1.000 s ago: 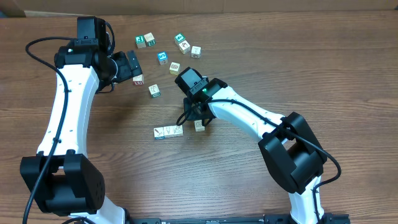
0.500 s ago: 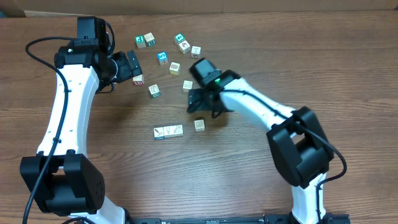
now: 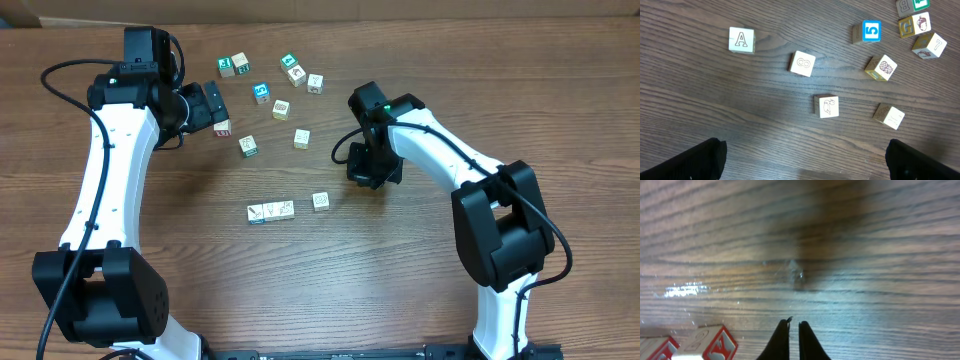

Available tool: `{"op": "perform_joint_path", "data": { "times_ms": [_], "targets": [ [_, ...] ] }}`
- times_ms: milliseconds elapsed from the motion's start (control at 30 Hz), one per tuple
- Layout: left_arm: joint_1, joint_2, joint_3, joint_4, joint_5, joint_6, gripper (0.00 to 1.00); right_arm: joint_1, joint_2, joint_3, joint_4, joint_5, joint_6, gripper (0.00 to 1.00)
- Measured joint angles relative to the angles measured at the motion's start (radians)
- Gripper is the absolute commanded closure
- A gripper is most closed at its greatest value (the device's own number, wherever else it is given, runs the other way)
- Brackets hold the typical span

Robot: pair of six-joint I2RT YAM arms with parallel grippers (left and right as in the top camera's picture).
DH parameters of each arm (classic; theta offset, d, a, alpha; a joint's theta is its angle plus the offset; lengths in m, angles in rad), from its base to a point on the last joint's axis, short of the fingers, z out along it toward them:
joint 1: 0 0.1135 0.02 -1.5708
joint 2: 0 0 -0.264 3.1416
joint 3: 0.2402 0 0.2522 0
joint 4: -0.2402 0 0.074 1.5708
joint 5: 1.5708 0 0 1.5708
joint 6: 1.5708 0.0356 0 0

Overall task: Form a horizontal line
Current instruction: 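Open the right gripper and lift it off the number-2 block, then push the number-2 block leftward against the row with the right gripper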

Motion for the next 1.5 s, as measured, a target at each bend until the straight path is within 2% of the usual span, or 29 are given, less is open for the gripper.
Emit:
{"op": "perform_joint_path", "data": {
  "times_ms": [200, 633, 1267, 1500],
  "targets": [
    [0.000, 0.000, 0.000, 0.000, 0.000, 0.000, 0.01, 0.055, 0.000, -0.027, 0.023, -0.007, 0.000, 0.96],
    [0.000, 0.000, 0.000, 0.000, 0.000, 0.000, 0.00, 0.160, 0.000, -0.090, 0.185, -0.008, 0.000, 0.96],
    [0.000, 0.000, 0.000, 0.000, 0.000, 0.000, 0.01, 0.181, 0.000, -0.090, 0.204, -0.011, 0.001, 0.96],
    [0.000, 0.000, 0.000, 0.000, 0.000, 0.000, 0.01, 0.193, 0.000, -0.090, 0.206, -0.011, 0.053, 0.96]
  ]
}}
